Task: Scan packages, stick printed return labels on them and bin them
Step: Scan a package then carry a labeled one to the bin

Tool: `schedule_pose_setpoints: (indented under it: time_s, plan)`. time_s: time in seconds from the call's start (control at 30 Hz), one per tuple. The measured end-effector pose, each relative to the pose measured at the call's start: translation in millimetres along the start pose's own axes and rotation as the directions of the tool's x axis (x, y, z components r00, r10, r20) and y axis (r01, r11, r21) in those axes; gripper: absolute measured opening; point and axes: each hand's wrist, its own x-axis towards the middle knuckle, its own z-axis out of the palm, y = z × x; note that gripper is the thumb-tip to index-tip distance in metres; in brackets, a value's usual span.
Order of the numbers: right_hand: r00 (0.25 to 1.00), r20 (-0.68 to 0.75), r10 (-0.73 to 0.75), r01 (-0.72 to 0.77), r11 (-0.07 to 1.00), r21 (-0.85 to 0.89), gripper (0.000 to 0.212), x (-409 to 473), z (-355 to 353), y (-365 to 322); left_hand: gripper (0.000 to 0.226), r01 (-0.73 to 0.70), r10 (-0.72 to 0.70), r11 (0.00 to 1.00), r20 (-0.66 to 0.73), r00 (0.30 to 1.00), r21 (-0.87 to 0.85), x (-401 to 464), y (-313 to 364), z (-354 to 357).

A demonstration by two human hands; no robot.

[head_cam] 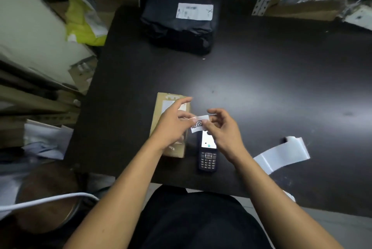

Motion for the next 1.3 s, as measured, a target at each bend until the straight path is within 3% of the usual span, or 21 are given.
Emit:
schedule_pose_setpoints:
  time_s: [0.1,0.23,0.43,0.6,0.73,0.83,1.0,1.17,1.3]
  plan:
    - [1.0,-0.002,0.007,-0.007,0.997,-0.075,0.023,8,33,-2,0.057,0.012,-0.015,1.0,-0.11,0.994,-0.024,4,-13,-26]
    - [0.999,-0.022,0.045,-0.048,0.988,-0.148,0.026,20,59,-6,0.061,-0.005,0.0,0.999,-0.119,0.993,-0.047,16,-19,-54]
    - [0.995,-0.097,-0.007,-0.028,0.932,-0.361,0.03,48,82,-11,0.06,-0.062,0.08,0.993,-0.182,0.98,0.1,39,-19,-72]
    - [0.994,-0.085,-0.066,0.0,0.791,-0.612,0.033,61,95,-20,0.062,-0.116,0.174,0.949,-0.182,0.968,0.293,48,-22,-76]
    - [0.997,-0.064,-0.034,-0.022,0.704,-0.71,0.036,65,97,-20,0.062,-0.133,0.204,0.902,-0.133,0.97,0.411,45,-24,-78]
    - [0.994,-0.097,-0.045,-0.038,0.706,-0.707,0.045,64,92,-16,0.063,-0.119,0.213,0.876,-0.155,0.965,0.467,43,-27,-78]
    - [0.969,-0.223,-0.104,-0.059,0.78,-0.623,0.043,58,87,-8,0.057,-0.061,0.152,0.943,-0.259,0.954,0.327,37,-37,-80]
    - [0.997,-0.036,-0.066,0.031,0.799,-0.601,0.064,52,88,-1,0.08,-0.026,0.045,0.967,-0.071,0.996,0.253,33,-43,-83]
    - [0.992,-0.111,-0.059,-0.012,0.834,-0.551,0.051,46,85,2,0.065,0.026,-0.022,0.997,-0.058,0.998,0.068,29,-47,-85]
